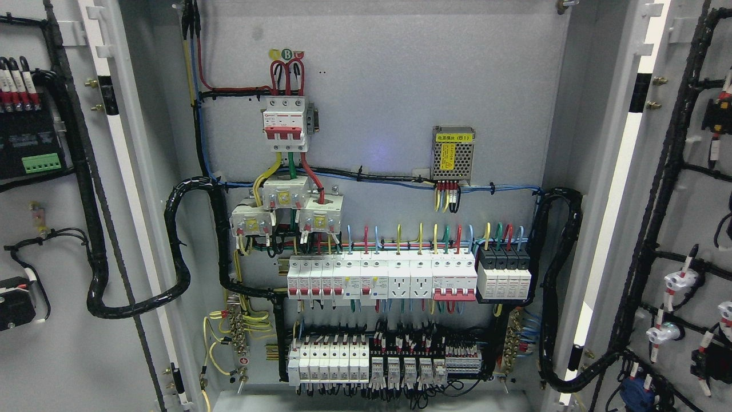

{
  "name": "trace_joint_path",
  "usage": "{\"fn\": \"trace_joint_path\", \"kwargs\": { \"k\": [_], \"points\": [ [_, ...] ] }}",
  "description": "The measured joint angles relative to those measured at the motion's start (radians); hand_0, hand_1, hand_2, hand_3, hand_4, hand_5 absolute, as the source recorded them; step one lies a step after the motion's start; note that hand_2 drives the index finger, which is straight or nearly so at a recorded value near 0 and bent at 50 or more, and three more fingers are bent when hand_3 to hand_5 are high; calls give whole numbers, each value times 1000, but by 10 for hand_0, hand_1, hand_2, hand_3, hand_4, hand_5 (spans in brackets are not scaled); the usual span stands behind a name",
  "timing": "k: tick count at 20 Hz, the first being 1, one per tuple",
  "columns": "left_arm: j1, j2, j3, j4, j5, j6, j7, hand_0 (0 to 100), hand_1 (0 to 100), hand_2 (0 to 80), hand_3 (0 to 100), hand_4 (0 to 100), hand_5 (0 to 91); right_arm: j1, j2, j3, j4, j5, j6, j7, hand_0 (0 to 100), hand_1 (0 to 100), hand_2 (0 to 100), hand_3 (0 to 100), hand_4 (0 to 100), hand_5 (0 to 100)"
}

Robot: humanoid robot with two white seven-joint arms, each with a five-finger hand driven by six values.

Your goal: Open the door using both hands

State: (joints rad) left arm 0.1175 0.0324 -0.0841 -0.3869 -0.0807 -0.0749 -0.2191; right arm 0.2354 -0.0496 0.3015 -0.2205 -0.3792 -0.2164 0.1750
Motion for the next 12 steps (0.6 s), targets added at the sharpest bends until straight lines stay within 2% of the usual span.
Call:
{"fn": "trace_joint_path", "kwargs": {
  "k": [6,12],
  "points": [
    [-23,-26,3,235,-39,-137,5,120,389,0,0,0,0,-74,38,-7,93,40,147,-16,120,389,0,0,0,0],
    [-17,-44,21,378,-55,-158,8,120,389,0,0,0,0,-119,66,-9,146,54,213,-17,120,389,0,0,0,0]
  ]
}}
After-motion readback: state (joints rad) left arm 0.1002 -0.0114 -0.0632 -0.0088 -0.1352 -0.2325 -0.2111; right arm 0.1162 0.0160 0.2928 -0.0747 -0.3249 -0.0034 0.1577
